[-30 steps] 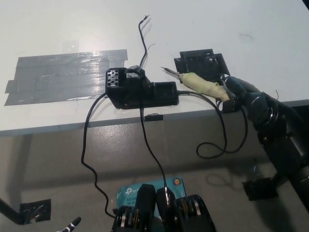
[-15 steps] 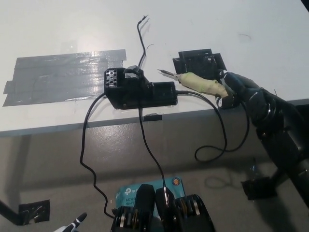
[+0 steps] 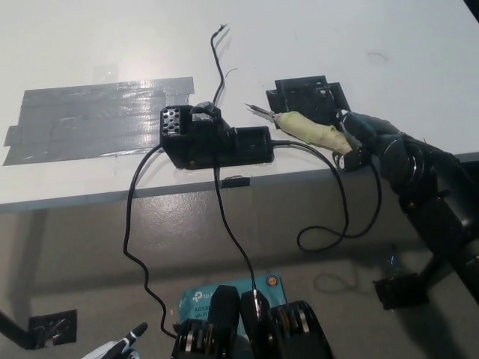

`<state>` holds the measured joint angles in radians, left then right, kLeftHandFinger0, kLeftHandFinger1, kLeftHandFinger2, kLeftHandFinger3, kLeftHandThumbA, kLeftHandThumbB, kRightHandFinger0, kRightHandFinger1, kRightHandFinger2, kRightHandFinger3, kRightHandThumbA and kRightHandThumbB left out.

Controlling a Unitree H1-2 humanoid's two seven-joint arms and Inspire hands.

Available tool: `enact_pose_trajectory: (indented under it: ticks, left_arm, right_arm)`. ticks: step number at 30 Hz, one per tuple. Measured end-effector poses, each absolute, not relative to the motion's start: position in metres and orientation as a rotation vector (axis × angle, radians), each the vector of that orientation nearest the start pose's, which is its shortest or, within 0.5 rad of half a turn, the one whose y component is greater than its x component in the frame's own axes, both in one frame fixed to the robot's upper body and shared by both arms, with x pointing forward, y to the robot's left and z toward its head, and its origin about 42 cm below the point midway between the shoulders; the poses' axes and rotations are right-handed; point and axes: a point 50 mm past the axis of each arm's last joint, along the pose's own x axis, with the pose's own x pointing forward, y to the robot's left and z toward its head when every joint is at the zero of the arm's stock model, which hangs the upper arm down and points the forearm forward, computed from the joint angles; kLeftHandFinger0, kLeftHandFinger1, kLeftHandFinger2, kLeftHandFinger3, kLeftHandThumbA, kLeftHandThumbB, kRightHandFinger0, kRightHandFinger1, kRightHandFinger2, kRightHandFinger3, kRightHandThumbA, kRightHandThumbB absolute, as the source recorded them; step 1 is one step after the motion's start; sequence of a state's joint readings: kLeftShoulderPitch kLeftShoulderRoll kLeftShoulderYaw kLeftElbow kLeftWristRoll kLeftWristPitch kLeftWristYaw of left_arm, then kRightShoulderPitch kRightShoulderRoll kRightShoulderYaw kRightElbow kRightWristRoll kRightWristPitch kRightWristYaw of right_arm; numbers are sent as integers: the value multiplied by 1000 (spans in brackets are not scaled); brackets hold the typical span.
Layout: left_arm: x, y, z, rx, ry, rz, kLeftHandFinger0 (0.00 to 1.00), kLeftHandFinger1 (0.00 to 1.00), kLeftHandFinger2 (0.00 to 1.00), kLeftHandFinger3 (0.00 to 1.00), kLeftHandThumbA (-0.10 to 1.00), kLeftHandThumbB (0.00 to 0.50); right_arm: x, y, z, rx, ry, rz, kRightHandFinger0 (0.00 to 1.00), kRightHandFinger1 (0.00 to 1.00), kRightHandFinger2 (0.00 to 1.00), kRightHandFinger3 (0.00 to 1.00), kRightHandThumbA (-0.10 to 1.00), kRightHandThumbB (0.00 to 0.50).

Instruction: The robot uses its right hand to grab and lift the soldering gun kept on the middle of the table and puts it in its base

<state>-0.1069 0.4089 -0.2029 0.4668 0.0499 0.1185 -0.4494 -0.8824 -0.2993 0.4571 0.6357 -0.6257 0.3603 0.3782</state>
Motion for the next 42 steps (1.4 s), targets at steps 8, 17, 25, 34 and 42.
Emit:
enact_pose_trajectory:
  ticks: [8, 17, 25, 34, 42]
  left_arm:
    - [286, 319, 5, 395, 609, -530, 0, 0, 127, 150, 1000, 500]
    - [291, 305, 5, 386, 602, -561, 0, 0, 130, 208, 1000, 500]
    - [294, 289, 6, 393, 591, -605, 0, 29, 131, 229, 1000, 500]
    - [297, 286, 7, 406, 590, -619, 0, 36, 145, 216, 1000, 500]
    - [298, 284, 7, 412, 590, -627, 0, 33, 145, 182, 1000, 500]
  right_arm:
    - [523, -188, 233, -1367, 273, 418, 1000, 1000, 1000, 1000, 625, 256]
    - [531, -176, 235, -1431, 342, 418, 1000, 1000, 1000, 1000, 684, 305]
    - [535, -165, 229, -1451, 331, 357, 52, 87, 424, 1000, 541, 125]
    - [538, -168, 230, -1550, 246, 235, 49, 143, 109, 564, -100, 262]
    - [534, -169, 225, -1681, 197, 229, 67, 395, 562, 620, 14, 0]
